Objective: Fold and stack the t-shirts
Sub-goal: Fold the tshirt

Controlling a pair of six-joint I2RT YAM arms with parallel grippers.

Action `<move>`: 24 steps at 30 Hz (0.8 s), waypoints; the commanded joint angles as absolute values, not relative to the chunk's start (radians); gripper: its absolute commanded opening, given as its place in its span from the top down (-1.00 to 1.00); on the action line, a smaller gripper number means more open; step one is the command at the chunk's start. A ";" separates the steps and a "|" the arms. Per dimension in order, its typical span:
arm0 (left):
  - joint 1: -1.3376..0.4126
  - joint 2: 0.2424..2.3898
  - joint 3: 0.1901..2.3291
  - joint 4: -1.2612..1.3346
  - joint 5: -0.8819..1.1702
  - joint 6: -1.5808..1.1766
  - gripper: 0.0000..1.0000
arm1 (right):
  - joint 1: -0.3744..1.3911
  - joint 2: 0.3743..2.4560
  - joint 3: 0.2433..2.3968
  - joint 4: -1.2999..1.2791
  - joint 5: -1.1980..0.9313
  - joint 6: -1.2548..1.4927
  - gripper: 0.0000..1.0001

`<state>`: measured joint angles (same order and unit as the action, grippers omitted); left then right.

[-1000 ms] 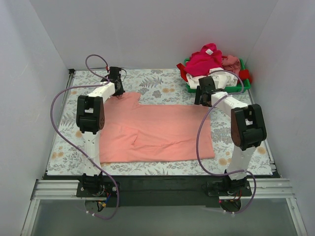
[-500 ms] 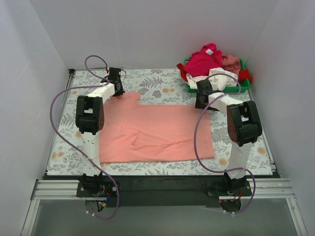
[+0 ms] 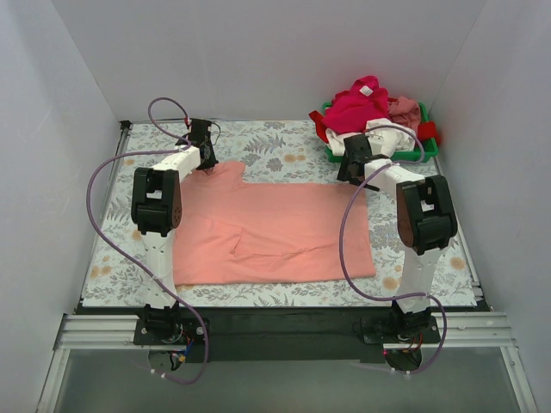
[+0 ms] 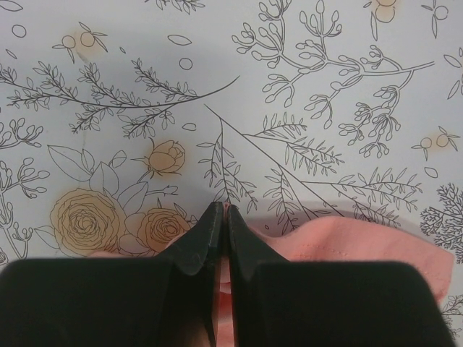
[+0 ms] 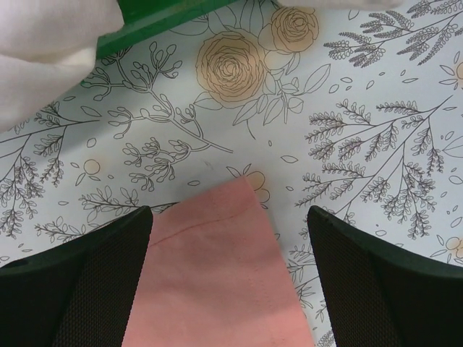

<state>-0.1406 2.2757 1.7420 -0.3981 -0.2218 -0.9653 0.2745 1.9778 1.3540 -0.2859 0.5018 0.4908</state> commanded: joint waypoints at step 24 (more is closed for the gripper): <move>-0.140 2.169 1.686 -0.399 -0.256 -1.002 1.00 | 0.275 1.945 1.265 -0.268 0.554 0.463 -0.10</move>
<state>-0.1406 2.2562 1.7069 -0.3813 -0.2386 -1.0027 0.2752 1.9625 1.2610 -0.2146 0.5251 0.4862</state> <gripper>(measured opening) 0.025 0.601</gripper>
